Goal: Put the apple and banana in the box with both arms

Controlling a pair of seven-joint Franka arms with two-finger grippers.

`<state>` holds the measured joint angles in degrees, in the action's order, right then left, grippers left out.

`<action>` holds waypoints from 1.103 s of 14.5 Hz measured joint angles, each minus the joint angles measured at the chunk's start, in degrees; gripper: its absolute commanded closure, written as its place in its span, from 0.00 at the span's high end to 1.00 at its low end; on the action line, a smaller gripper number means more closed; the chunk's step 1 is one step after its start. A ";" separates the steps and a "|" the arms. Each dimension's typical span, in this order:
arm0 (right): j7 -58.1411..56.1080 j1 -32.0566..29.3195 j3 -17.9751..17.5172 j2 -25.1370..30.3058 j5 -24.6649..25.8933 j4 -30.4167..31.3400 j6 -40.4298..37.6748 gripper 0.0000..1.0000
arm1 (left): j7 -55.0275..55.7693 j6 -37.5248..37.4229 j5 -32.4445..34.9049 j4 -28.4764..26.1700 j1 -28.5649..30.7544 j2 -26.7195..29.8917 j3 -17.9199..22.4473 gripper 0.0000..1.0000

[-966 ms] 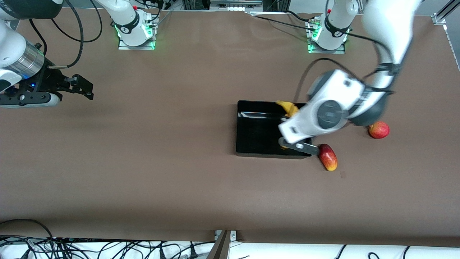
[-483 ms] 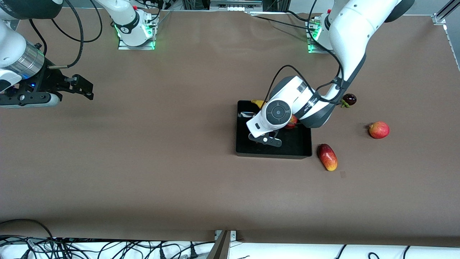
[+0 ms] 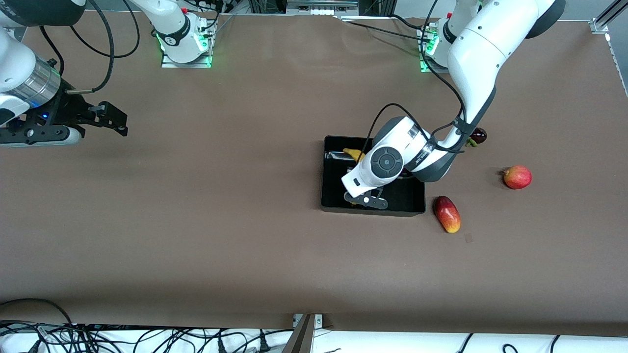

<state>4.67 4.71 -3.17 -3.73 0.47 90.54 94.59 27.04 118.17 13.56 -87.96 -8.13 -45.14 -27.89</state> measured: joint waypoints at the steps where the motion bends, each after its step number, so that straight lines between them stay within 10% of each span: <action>1: 0.00 0.00 0.00 0.00 0.00 0.00 0.00 1.00 | 0.00 0.07 0.00 0.00 0.00 -0.01 0.05 0.78; 2: 0.00 0.00 0.00 0.00 0.00 0.00 0.00 1.00 | 0.02 0.12 0.00 0.00 -0.02 -0.02 0.06 1.00; 9: 0.00 0.00 0.00 -0.01 0.00 0.00 0.00 1.00 | 0.30 -1.01 0.01 1.73 0.87 2.21 0.06 1.00; 16: 0.00 0.00 0.00 -0.03 0.00 -0.04 0.01 1.00 | -0.30 -24.45 0.00 11.13 5.18 17.20 -0.01 1.00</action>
<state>4.67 4.71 -3.17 -3.77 0.47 90.50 94.60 26.73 93.72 13.57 -76.83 -2.95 -27.93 -27.90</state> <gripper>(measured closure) 0.000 0.000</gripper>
